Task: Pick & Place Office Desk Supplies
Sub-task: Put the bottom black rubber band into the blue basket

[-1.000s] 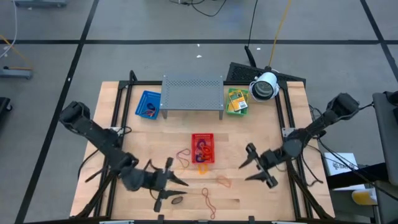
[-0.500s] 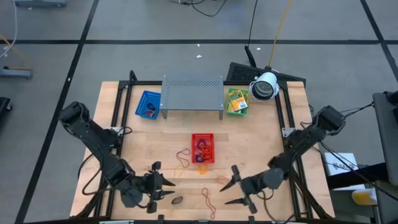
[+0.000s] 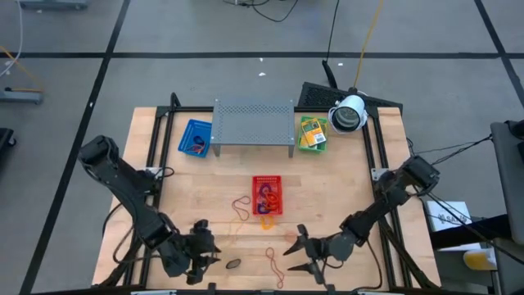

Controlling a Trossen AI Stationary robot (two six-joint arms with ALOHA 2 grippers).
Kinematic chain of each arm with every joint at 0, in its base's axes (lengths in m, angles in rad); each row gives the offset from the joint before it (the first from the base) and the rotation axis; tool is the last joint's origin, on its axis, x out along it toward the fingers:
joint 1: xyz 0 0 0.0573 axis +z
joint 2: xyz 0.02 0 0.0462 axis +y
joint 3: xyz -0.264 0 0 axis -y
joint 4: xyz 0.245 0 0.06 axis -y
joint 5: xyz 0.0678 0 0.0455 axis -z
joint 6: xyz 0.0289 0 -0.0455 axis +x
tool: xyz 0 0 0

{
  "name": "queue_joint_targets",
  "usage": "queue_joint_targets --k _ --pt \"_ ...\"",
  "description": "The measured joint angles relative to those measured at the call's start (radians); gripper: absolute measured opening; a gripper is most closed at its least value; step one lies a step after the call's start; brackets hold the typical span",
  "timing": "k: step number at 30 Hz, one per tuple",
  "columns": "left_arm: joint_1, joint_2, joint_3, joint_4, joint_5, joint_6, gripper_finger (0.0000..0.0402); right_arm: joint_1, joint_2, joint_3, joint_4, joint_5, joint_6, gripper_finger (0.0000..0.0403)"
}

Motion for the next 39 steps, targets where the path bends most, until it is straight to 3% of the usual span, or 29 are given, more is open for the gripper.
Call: queue_joint_targets --k 15,27,39 --pt "0.018 0.253 -0.001 0.186 0.039 -0.095 0.0118 -0.024 -0.002 0.0 0.094 -0.026 -0.121 0.0212" --pt "0.04 0.335 -0.001 0.19 0.066 -0.138 0.0118 -0.023 -0.002 0.0 0.082 -0.026 -0.093 0.0212" --pt "0.046 0.335 -0.001 0.19 0.072 -0.134 0.0118 -0.023 -0.001 -0.001 0.068 -0.027 -0.067 0.0212"
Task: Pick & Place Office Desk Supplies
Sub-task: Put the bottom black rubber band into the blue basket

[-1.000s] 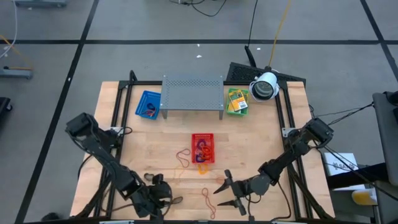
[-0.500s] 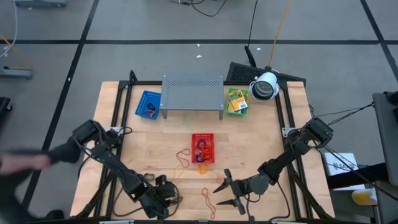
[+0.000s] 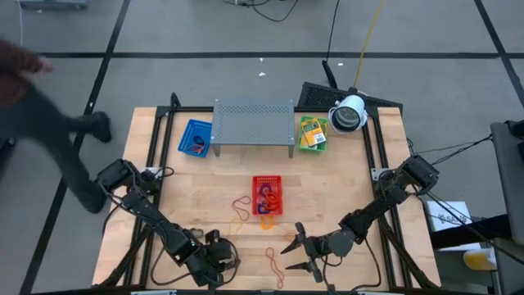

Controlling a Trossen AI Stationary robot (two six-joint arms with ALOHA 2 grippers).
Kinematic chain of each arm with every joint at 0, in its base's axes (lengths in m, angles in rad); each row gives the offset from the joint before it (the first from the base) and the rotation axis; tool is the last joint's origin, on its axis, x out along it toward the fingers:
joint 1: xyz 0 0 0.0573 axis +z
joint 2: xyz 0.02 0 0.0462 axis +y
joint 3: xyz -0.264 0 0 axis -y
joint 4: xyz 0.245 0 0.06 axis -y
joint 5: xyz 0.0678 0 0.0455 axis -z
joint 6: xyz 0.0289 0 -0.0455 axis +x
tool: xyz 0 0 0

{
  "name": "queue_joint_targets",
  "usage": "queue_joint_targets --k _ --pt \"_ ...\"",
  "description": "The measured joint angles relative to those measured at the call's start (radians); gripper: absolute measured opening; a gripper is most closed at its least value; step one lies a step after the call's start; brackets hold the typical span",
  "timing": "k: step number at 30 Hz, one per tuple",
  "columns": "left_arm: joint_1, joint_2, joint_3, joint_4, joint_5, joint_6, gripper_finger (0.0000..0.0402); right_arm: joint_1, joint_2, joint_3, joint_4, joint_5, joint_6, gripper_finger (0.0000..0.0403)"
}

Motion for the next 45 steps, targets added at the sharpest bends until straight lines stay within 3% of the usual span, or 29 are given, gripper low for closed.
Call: queue_joint_targets --k 7,34,37,41,45 --pt "0.0 0.0 0.0 -0.062 -0.019 -0.02 0.0118 0.0 0.0 0.0 0.0 0.0 0.0 0.0212" --pt "0.001 0.059 0.0 0.03 0.027 -0.044 0.0116 0.0 0.0 0.0 -0.007 0.001 0.0 0.0212" --pt "0.003 0.054 -0.002 0.066 0.035 -0.022 0.0091 0.0 0.0 0.0 -0.007 0.002 0.0 0.0212" --pt "0.004 0.05 -0.002 0.119 0.036 0.03 0.0017 0.0 0.0 0.0 -0.007 0.003 0.0 0.0212" --pt "0.02 0.05 -0.002 0.188 0.042 0.072 0.0011 0.0 0.0 0.0 -0.007 0.004 0.0 0.0212"
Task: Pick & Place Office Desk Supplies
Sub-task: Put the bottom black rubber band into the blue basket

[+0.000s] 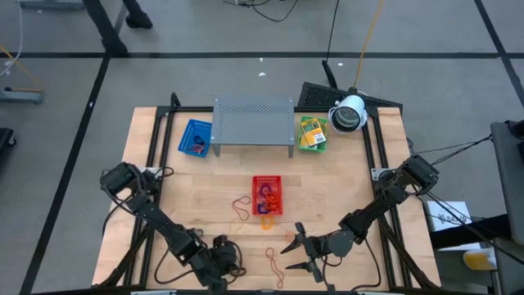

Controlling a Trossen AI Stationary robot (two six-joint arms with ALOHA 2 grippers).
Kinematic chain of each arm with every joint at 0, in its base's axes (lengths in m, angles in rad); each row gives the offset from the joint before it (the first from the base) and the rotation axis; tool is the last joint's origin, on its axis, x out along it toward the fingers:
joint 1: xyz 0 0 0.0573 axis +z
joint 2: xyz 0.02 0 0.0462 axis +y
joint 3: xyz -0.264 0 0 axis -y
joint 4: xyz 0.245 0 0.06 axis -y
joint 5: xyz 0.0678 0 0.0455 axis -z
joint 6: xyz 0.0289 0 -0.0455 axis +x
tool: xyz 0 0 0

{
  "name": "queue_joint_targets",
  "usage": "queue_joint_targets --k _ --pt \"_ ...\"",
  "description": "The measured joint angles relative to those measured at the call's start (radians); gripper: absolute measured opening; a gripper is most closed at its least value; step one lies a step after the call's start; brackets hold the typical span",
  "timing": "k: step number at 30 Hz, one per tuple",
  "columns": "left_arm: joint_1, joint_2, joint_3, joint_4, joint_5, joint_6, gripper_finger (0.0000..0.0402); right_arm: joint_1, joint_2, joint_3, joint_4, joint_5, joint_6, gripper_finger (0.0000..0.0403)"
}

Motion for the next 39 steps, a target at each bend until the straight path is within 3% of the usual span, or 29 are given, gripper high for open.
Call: queue_joint_targets --k 8,17,25,32,39 --pt "0.068 -0.056 0.001 0.08 0.015 0.228 0.0004 0.0 0.0 0.0 0.006 0.002 0.0 0.0212" --pt "0.228 -0.212 0.002 0.073 -0.032 0.54 0.0004 -0.015 0.001 0.0 0.099 0.049 -0.074 0.0212" --pt "0.354 -0.402 0.002 -0.089 -0.084 0.774 0.0002 -0.112 -0.003 0.001 0.206 0.051 -0.215 0.0212" --pt "0.344 -0.574 0.002 -0.445 -0.314 0.683 0.0002 -0.26 -0.007 0.001 0.21 0.047 -0.267 0.0212" --pt "0.265 -0.675 0.002 -0.831 -0.58 0.378 0.0002 -0.382 -0.007 0.0 0.263 -0.124 -0.23 0.0212"
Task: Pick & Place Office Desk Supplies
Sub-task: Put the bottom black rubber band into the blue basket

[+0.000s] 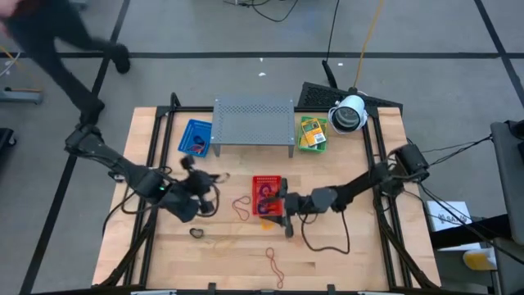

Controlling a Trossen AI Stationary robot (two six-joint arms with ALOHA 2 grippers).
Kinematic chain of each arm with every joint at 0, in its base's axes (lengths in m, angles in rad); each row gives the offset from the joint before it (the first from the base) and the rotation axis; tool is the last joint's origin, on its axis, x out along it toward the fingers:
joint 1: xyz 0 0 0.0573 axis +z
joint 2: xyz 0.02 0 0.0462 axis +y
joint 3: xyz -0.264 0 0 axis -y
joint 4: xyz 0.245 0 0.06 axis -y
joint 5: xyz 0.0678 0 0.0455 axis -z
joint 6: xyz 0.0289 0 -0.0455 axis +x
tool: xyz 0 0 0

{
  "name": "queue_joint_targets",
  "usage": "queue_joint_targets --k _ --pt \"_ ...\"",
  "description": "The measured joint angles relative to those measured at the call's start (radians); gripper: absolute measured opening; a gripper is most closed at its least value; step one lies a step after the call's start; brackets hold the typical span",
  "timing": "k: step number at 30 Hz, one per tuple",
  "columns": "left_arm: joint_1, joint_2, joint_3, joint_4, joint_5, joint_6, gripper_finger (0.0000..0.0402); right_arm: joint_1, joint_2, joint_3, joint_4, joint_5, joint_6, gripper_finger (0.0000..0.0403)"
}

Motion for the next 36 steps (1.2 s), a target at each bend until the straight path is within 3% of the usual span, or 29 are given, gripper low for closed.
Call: queue_joint_targets --k 8,14,26,36 --pt "-0.001 -0.057 0.0 -0.54 -0.191 -0.509 0.0002 -0.088 0.0 0.0 0.068 -0.123 0.073 0.0212" --pt "0.068 -0.06 0.0 -0.75 -0.213 -0.689 0.0002 -0.112 0.0 0.0 0.058 -0.145 0.087 0.0212" --pt "0.309 -0.083 -0.001 -0.734 -0.178 -0.542 0.0001 -0.111 0.0 0.0 0.023 -0.199 0.088 0.0212" --pt "0.545 -0.207 -0.001 -0.462 0.009 -0.115 0.0001 -0.11 0.0 0.0 0.022 -0.224 0.103 0.0212"
